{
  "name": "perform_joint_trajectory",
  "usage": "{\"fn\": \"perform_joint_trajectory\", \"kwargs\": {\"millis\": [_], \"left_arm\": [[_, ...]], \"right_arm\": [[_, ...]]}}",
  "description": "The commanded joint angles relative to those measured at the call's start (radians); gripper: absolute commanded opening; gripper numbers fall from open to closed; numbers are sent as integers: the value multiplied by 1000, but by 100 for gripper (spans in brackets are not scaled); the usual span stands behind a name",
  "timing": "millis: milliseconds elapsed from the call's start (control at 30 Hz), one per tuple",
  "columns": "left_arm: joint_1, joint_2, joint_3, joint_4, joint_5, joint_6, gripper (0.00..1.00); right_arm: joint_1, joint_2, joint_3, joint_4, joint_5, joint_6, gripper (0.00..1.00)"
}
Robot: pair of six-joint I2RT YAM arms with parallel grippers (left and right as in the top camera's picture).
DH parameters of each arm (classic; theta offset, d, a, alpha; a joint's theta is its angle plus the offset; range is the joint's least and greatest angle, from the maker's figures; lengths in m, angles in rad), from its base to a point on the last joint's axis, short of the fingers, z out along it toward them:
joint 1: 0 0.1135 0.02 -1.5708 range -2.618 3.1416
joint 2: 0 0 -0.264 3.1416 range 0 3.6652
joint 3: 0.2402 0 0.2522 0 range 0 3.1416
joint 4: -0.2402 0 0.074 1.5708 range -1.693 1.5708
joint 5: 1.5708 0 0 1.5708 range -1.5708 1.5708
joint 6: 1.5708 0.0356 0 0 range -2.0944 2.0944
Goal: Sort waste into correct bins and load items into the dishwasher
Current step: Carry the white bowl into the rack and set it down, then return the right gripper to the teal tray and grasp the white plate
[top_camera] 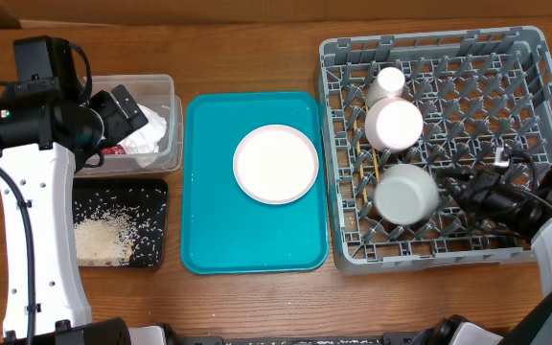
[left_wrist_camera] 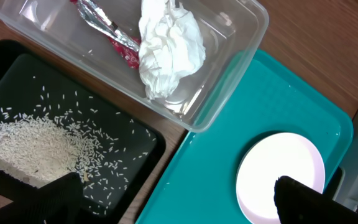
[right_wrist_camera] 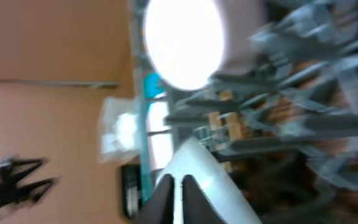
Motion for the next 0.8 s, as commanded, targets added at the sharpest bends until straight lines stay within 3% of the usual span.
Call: {"fn": "perform_joint_trajectory", "kwargs": {"millis": [0, 233, 467, 633, 767], "left_arm": [[-7, 2, 6, 1, -6, 9, 100], [-7, 2, 6, 1, -7, 9, 100], [-7, 2, 6, 1, -6, 9, 100], [-7, 2, 6, 1, -6, 8, 100], [-7, 2, 6, 1, -7, 9, 100]], "right_arm": [[-14, 5, -3, 29, 196, -7, 19], [-14, 5, 31, 130, 199, 129, 23], [77, -17, 209, -12, 158, 115, 22], [302, -32, 363, -92, 273, 66, 22], [658, -31, 420, -43, 594, 63, 28]]}}
